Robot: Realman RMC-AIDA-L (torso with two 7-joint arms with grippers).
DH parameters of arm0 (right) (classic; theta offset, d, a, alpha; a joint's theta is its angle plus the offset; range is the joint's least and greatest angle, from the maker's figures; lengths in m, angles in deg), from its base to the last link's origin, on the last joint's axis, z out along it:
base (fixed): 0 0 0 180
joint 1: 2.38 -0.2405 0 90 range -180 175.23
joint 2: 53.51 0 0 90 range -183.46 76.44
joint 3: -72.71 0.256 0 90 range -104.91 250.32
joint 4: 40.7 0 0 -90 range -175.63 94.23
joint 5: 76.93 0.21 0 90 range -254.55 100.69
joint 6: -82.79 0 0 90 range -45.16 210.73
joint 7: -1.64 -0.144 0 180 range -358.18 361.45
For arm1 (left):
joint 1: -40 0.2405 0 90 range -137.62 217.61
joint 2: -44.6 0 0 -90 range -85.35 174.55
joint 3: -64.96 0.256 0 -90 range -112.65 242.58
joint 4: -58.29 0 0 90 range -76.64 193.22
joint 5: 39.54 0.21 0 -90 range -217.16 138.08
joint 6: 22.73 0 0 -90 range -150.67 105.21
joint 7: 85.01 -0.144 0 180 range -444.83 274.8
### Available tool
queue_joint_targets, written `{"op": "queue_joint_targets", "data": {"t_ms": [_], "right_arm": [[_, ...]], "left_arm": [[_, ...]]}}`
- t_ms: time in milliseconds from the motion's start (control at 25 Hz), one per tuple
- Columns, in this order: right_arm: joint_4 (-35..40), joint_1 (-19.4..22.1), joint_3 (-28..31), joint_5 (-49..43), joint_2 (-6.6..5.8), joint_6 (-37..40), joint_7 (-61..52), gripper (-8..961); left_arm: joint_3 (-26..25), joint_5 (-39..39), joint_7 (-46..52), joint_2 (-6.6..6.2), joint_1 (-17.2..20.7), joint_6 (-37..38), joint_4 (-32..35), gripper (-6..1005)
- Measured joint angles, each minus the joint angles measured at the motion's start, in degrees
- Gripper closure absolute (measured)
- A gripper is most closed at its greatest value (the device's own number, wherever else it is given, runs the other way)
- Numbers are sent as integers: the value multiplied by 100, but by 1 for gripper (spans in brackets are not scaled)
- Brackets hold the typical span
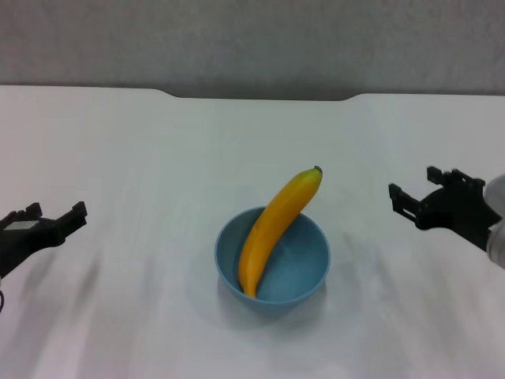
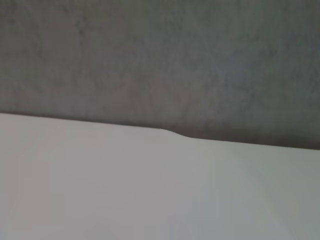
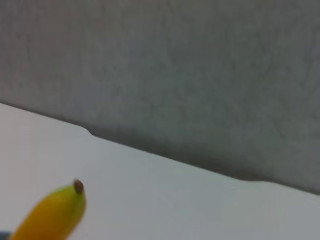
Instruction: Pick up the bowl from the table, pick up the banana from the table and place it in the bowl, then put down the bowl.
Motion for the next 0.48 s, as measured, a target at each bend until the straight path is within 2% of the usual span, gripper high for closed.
{"op": "queue_joint_targets", "data": {"t_ms": [40, 80, 240, 480], "right_arm": [[157, 5, 11, 636, 6, -74, 690, 240], [157, 5, 11, 636, 6, -74, 690, 240], [593, 59, 161, 2245, 20, -766, 2364, 240], [2390, -7, 360, 5236, 12, -3338, 5170, 239]], "left_arm": [[57, -382, -409, 0, 4, -16, 82, 168], [115, -694, -752, 1, 14, -23, 138, 168], [437, -2234, -2508, 13, 132, -39, 252, 168], [797, -3804, -4107, 11, 158, -442, 527, 168]]}}
